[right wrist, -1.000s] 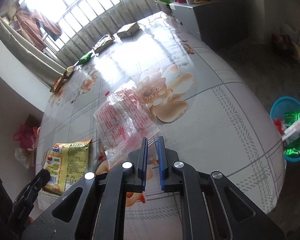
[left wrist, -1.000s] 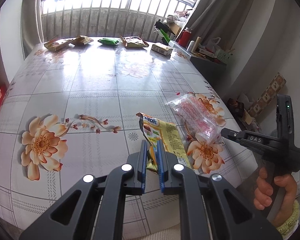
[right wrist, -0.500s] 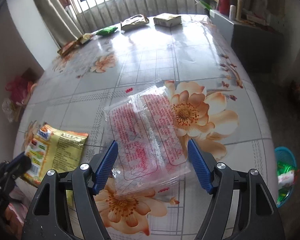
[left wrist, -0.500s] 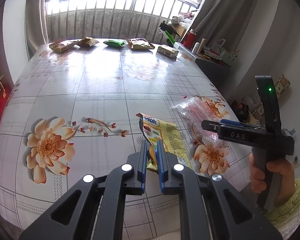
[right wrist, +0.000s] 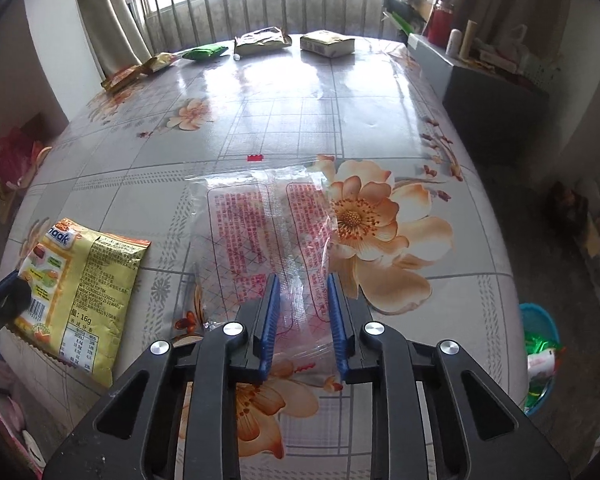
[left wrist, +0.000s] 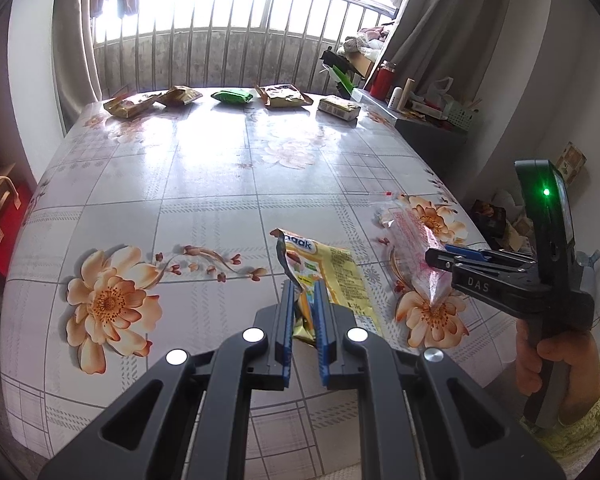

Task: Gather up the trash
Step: 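Carry both bags to the blue wastebasket and open both grippers over it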

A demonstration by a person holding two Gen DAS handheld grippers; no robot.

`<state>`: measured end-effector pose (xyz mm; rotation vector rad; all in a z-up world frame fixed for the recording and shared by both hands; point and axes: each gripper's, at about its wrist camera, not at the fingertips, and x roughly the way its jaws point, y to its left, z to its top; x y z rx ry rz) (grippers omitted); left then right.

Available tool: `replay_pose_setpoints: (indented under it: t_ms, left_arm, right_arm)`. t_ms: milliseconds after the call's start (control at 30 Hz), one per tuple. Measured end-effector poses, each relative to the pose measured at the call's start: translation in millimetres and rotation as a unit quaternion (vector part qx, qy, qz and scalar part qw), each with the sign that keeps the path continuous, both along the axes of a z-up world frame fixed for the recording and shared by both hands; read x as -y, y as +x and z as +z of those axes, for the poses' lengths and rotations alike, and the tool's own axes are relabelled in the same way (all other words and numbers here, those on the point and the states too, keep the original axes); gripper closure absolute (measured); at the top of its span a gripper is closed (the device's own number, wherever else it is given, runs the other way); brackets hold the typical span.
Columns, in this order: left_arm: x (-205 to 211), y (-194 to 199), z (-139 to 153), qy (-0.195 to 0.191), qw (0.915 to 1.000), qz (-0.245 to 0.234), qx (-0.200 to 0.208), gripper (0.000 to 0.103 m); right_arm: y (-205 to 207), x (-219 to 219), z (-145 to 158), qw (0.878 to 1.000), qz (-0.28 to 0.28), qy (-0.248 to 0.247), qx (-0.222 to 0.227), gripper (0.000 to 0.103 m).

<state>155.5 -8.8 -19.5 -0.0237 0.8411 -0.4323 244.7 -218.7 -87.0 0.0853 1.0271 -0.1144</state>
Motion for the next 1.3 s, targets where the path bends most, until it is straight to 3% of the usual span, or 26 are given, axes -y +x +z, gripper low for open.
replay_pose_setpoints:
  t_ms: [400, 500, 700, 867, 1000, 1200, 1300]
  left_arm:
    - [-2.8, -13.4, 17.6, -0.008, 0.9996, -0.005, 0.027, 0.094]
    - [3.0, -20.4, 32.9, -0.023, 0.9987, -0.021, 0.041, 0.094]
    - [43.3, -25.9, 66.9, -0.053, 0.9934, -0.080, 0.064, 0.094]
    - [115.7, -30.0, 83.1, -0.077, 0.9821, -0.163, 0.054, 0.094]
    - [196.6, -30.0, 74.5, -0.063, 0.9709, -0.230, 0.019, 0.094]
    - [340.2, -21.5, 21.2, -0.019, 0.9535, -0.289, -0.082, 0.093]
    - [411.1, -21.3, -11.2, 0.034, 0.9506, -0.296, -0.089, 0.092]
  right_arm:
    - [-34.4, 31.3, 41.2, 0.995, -0.043, 0.068, 0.067, 0.087]
    - [-53.1, 50.6, 56.1, 0.989, -0.061, 0.102, 0.089, 0.088]
    - [-118.8, 115.7, 88.7, 0.972, -0.136, 0.124, 0.148, 0.088]
    - [-197.5, 186.6, 93.9, 0.949, -0.241, 0.108, 0.172, 0.088]
    - [-260.7, 239.0, 74.3, 0.923, -0.326, 0.110, 0.169, 0.088]
    - [-310.1, 286.7, 8.7, 0.890, -0.413, 0.143, 0.133, 0.087]
    - [-310.0, 305.9, -26.0, 0.878, -0.440, 0.153, 0.106, 0.087]
